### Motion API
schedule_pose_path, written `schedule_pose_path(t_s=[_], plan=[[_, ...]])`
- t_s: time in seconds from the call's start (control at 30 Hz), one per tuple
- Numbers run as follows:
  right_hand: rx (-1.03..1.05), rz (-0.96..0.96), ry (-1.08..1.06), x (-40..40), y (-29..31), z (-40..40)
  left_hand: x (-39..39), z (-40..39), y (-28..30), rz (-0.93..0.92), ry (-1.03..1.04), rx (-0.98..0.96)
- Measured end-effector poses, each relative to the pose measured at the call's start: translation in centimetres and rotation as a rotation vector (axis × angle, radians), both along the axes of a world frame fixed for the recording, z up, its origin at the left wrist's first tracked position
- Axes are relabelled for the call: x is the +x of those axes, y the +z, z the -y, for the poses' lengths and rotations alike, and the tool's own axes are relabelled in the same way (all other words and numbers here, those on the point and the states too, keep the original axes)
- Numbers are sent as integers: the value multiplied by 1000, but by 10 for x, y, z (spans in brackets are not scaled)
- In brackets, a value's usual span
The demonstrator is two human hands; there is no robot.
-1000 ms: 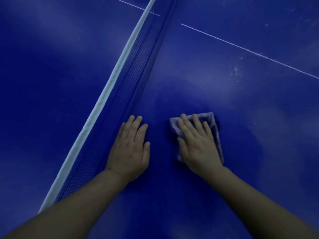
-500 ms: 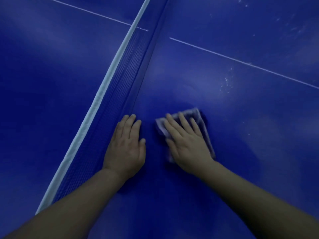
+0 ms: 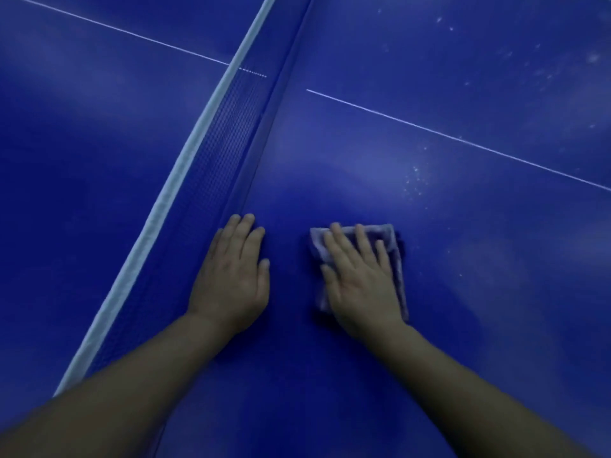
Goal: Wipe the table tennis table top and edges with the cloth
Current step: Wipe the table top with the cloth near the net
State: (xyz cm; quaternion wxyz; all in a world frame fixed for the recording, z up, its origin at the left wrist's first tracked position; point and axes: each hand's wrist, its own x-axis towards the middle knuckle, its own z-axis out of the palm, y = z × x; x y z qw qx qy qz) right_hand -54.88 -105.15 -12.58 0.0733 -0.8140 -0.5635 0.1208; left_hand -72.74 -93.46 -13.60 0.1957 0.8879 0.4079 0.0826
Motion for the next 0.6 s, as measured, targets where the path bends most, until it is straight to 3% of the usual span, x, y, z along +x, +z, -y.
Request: schedule_pose_path(t_s=[0.07, 0.2, 0.3, 0.43, 0.5, 0.6], plan=[[-15, 0, -152, 35, -2, -19, 22, -21, 3, 14, 23, -16], [27, -39, -381, 80, -1, -130, 61, -47, 3, -3, 23, 19], [26, 4, -111, 61, -3, -167, 65, -48, 0, -20, 10, 68], [-16, 16, 254, 44, 1, -91, 64, -50, 1, -12, -3, 55], [-25, 12, 261, 64, 0, -64, 65, -51, 1, -24, -3, 44], [-8, 12, 9, 101, -1, -97, 64, -51, 2, -66, 0, 52]])
